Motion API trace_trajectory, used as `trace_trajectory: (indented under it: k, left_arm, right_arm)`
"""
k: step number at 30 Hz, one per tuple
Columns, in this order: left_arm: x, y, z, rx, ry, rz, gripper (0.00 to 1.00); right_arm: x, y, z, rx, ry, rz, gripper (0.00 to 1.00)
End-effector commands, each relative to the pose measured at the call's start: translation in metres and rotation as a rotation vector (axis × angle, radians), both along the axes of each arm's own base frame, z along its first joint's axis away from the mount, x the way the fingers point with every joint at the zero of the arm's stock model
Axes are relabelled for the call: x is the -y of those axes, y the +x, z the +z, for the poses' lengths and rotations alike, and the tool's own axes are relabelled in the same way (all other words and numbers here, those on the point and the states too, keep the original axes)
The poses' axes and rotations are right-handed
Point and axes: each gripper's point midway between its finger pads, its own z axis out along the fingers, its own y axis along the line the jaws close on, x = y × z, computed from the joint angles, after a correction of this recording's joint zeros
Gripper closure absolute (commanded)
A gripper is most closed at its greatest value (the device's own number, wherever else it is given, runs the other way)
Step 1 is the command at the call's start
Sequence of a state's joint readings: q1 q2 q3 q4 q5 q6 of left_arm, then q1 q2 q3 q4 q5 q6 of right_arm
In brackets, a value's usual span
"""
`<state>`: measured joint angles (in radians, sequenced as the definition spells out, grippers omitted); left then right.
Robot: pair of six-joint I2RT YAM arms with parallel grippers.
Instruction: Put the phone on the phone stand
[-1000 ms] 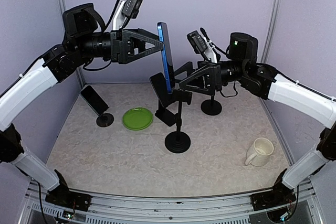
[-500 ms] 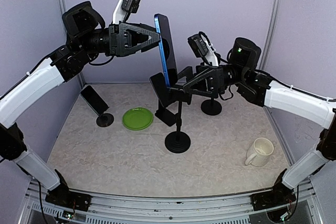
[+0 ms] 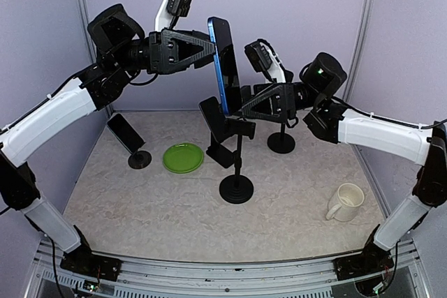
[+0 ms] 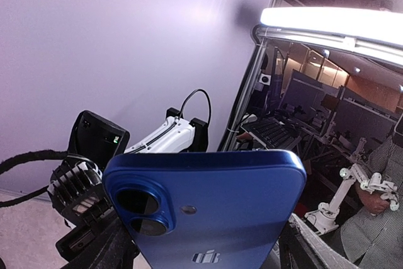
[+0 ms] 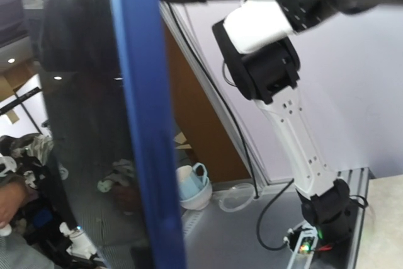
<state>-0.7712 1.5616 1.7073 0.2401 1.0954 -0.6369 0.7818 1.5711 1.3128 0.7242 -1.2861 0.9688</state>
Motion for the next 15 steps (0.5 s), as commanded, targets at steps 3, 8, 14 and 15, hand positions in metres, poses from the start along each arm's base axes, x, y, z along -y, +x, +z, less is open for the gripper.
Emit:
trace_trajectory:
  k: [3, 8, 14, 15]
  left_arm:
    - [0.0, -0.003, 0.001, 0.044, -0.033, -0.034, 1.0]
    - [0.003, 0.001, -0.003, 0.047, -0.039, -0.068, 1.0]
    - [0.007, 0.01, -0.007, 0.038, -0.041, -0.07, 0.86]
    - [0.008, 0.014, -0.007, 0.032, -0.042, -0.053, 0.69]
  right_arm:
    - [0.006, -0.013, 0.025, 0.019, 0.07, 0.069, 0.33]
    - [0.004, -0.012, 0.025, -0.006, 0.067, 0.103, 0.59]
    - [0.007, -0.016, 0.025, -0.019, 0.069, 0.137, 1.0]
    - [0.007, -0.016, 0.025, -0.019, 0.067, 0.14, 1.0]
